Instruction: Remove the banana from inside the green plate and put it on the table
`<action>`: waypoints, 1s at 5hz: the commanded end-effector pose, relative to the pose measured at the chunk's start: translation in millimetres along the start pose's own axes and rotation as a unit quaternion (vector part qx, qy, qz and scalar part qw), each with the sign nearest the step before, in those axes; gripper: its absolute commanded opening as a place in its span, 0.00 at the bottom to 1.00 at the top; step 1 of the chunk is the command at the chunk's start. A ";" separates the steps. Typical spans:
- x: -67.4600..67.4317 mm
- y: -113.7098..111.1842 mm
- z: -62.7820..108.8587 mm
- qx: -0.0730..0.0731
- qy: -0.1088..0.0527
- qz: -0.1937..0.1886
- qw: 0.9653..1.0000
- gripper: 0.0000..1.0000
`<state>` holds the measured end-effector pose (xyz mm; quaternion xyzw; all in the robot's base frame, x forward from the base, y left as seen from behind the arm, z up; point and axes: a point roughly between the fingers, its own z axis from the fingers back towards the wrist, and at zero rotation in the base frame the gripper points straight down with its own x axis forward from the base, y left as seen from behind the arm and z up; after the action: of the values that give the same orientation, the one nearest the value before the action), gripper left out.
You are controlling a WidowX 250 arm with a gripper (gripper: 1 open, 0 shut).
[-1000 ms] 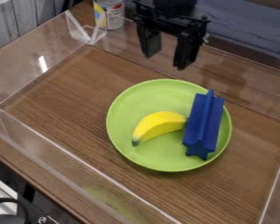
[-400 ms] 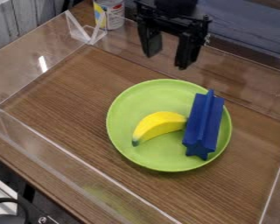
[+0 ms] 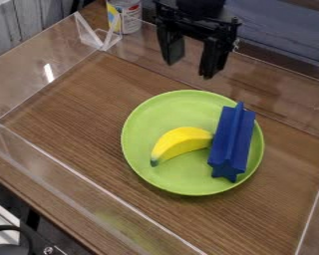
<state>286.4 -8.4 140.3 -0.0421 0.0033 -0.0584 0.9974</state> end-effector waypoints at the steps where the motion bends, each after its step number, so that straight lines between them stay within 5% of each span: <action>1: 2.9 -2.8 24.0 0.010 -0.044 -0.006 0.999 1.00; 2: 1.0 -4.7 24.3 0.010 -0.046 -0.005 0.999 1.00; 5: -12.2 -5.1 -12.7 0.007 -0.012 -0.022 1.000 1.00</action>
<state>271.5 -11.8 118.2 -0.0393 0.0088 -0.0745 0.9964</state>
